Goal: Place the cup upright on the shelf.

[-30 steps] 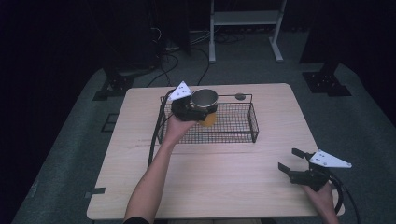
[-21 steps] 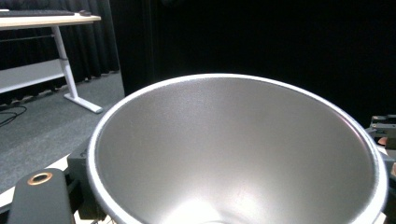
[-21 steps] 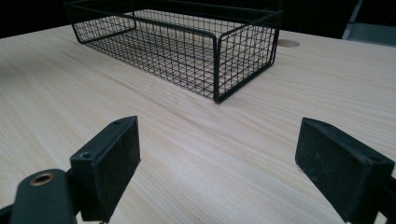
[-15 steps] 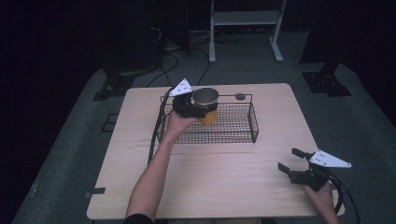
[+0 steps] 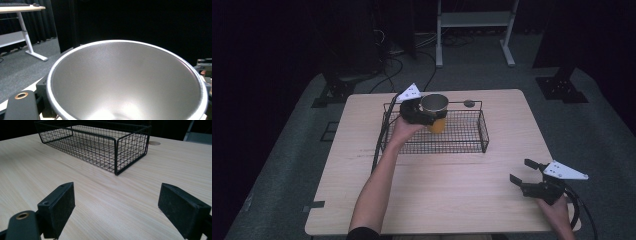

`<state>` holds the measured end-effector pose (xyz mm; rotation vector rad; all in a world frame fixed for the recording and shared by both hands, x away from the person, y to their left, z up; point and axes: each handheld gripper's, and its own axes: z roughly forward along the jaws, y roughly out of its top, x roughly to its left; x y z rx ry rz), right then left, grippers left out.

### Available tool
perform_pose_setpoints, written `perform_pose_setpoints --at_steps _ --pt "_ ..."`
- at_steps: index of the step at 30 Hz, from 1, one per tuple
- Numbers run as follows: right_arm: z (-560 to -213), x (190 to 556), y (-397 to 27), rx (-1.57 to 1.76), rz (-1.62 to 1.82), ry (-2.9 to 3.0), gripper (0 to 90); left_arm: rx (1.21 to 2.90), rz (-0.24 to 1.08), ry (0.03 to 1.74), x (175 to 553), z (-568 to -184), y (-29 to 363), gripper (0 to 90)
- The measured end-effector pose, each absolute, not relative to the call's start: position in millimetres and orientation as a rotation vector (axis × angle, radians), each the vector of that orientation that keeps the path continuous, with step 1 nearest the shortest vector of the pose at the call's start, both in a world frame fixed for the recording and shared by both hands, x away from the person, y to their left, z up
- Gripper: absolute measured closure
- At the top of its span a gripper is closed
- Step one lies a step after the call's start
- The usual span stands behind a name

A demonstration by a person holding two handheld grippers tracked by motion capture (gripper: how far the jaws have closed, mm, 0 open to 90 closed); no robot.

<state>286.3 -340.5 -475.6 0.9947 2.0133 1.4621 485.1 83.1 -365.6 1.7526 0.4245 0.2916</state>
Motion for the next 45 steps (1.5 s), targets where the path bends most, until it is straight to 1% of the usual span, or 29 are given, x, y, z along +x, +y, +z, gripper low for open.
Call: perform_pose_setpoints --at_steps 9,11,14,17,21,26,31,35,39,45 --pt "-475.7 286.5 -340.4 0.996 1.461 2.012 12.9 1.778 0.314 0.452 497.4 -371.1 89.4 12.2" --pt "-475.7 286.6 -340.5 0.998 1.463 2.011 12.9 1.813 0.304 0.449 502.1 -371.1 87.3 12.2" --pt "-475.6 286.6 -340.9 1.000 1.466 2.010 12.9 1.813 0.322 0.435 504.5 -372.3 82.3 12.2" --pt "-475.6 286.6 -340.9 1.000 1.467 2.010 12.9 1.833 0.288 0.430 508.6 -374.8 78.0 12.2" --pt "-475.6 286.5 -340.9 0.999 1.467 2.011 12.9 1.863 0.286 0.415 512.3 -378.6 70.4 12.2" --pt "-475.5 286.5 -340.9 0.999 1.469 2.011 12.9 1.860 0.277 0.402 516.6 -383.9 63.4 12.3" --pt "-475.5 286.5 -340.9 0.997 1.469 2.011 12.9 1.880 0.266 0.395 519.7 -390.3 61.3 12.2" --pt "-475.5 286.4 -341.0 0.997 1.471 2.011 12.9 1.914 0.241 0.382 522.1 -397.1 60.9 12.2" --pt "-475.6 286.3 -340.7 0.992 1.471 2.013 12.9 1.969 0.247 0.358 522.2 -402.6 58.2 12.1" --pt "-475.5 286.4 -340.7 0.993 1.471 2.012 12.9 1.985 0.226 0.347 524.1 -408.7 54.6 12.1"
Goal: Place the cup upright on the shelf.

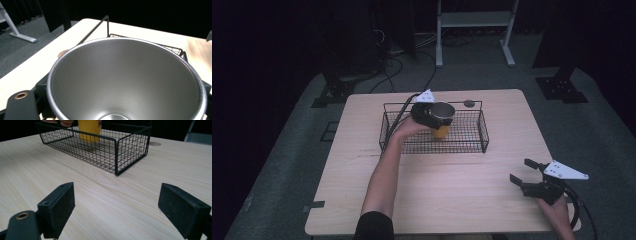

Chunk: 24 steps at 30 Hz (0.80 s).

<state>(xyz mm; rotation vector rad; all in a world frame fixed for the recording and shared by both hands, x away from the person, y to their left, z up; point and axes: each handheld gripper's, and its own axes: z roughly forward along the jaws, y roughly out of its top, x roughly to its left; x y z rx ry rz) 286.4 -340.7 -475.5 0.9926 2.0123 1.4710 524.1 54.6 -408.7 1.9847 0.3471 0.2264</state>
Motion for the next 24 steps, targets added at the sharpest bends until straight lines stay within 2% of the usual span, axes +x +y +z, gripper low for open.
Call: perform_pose_setpoints --at_steps 9,24 --pt "-475.6 286.3 -340.6 0.993 1.471 2.011 12.9 2.026 0.168 0.346 525.8 -415.6 53.5 12.0" --pt "-475.6 286.3 -340.7 0.992 1.472 2.012 12.9 2.079 0.157 0.355 526.5 -422.8 49.8 11.8"
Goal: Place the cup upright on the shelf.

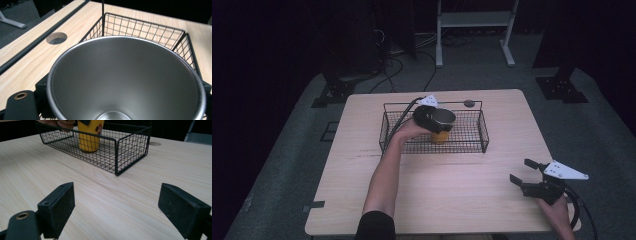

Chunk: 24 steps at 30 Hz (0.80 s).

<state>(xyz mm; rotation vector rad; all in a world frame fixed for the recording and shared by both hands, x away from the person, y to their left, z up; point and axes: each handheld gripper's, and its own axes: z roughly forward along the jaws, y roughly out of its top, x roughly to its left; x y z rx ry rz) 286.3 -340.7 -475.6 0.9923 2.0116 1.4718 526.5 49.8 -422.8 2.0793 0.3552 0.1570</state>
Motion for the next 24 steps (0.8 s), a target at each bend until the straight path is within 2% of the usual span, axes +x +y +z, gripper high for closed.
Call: perform_pose_setpoints --at_steps 24 --pt "-475.6 286.2 -341.3 0.993 1.475 2.011 12.7 2.117 0.227 0.378 523.9 -419.6 49.9 1.8"
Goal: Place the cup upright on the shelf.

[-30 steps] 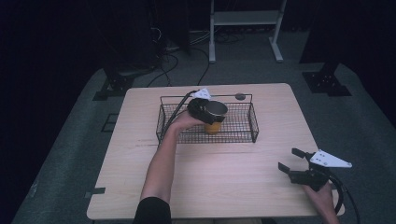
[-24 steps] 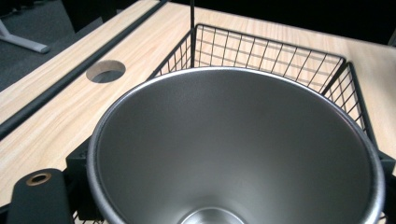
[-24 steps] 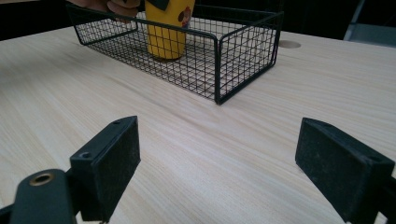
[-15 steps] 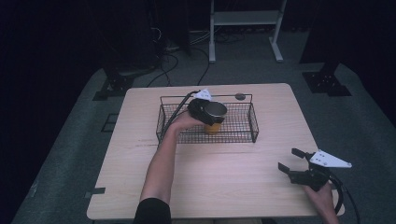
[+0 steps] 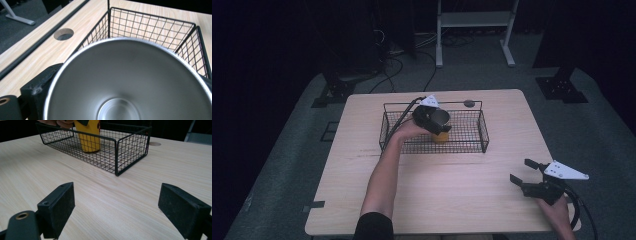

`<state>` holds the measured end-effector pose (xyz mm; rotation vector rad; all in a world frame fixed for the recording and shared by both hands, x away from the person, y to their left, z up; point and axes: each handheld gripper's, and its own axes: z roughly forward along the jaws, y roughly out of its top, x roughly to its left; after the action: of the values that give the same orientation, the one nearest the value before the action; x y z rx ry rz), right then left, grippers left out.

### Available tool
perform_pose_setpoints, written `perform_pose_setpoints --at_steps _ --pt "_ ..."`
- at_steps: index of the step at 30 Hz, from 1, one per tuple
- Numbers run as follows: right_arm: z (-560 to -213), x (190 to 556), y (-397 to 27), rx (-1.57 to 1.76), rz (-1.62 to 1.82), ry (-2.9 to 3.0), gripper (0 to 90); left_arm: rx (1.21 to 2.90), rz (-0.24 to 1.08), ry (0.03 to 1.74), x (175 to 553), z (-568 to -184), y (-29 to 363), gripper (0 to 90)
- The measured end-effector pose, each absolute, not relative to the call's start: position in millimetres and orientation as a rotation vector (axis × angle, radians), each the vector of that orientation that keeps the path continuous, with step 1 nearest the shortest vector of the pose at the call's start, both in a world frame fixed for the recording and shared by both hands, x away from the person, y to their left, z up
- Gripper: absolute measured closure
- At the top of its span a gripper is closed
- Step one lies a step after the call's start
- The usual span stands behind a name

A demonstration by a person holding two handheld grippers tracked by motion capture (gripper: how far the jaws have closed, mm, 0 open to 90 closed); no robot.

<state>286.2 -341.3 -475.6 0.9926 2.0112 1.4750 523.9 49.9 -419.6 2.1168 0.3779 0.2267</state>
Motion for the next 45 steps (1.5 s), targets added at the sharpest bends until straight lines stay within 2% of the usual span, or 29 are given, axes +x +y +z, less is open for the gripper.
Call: perform_pose_setpoints --at_steps 35,45 --pt "-475.7 285.7 -342.3 0.990 1.487 2.007 12.8 2.024 0.289 0.394 520.1 -401.5 55.2 0.0" --pt "-475.7 285.5 -341.4 0.991 1.480 2.011 12.8 1.999 0.300 0.355 508.8 -387.7 55.6 0.0"
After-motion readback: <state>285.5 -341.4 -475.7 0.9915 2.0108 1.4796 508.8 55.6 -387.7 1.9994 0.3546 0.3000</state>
